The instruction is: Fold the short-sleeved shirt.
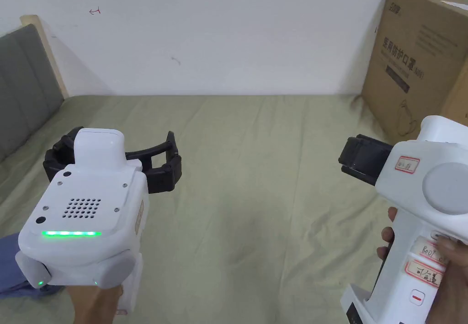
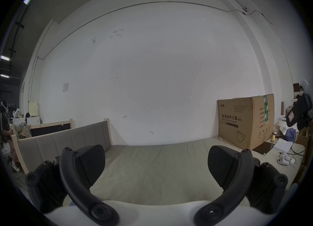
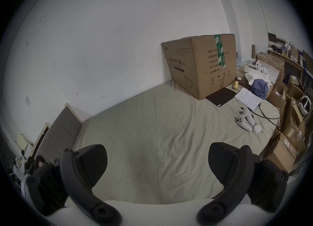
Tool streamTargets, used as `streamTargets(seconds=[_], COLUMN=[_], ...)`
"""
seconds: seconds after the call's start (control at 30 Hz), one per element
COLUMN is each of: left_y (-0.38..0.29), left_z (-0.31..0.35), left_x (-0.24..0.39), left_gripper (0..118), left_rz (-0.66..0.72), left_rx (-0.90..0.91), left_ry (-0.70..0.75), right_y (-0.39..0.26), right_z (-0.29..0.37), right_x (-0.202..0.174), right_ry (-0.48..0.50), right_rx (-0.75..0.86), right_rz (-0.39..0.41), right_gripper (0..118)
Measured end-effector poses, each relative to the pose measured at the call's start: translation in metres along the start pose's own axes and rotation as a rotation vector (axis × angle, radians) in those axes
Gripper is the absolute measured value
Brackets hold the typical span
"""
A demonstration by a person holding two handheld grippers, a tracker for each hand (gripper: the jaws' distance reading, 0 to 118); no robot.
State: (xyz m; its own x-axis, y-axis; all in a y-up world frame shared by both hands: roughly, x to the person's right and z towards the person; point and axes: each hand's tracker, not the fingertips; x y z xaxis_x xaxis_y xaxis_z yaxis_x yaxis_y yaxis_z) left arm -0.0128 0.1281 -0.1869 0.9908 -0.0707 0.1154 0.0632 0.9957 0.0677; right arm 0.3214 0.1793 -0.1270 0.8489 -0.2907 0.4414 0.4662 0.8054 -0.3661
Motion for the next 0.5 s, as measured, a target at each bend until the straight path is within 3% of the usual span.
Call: streamTargets(seconds=[0.33, 0.5], left_y=[0.003, 0.003], left_z=[0.001, 0.001], left_x=[-0.001, -0.001], left_gripper=[118, 118], left_rz=[-0.001, -0.004], left_rx=[0.01, 0.014], left_ry=[-0.002, -0.004], right_y=[-0.008, -0.017], right_z=[0.002, 0.004], right_x=[-0.006, -0.008], right_ry=[0.02, 0.022], right_rx=[0.079, 0.287], right_rz=[0.083, 0.189], right_gripper=[116, 118])
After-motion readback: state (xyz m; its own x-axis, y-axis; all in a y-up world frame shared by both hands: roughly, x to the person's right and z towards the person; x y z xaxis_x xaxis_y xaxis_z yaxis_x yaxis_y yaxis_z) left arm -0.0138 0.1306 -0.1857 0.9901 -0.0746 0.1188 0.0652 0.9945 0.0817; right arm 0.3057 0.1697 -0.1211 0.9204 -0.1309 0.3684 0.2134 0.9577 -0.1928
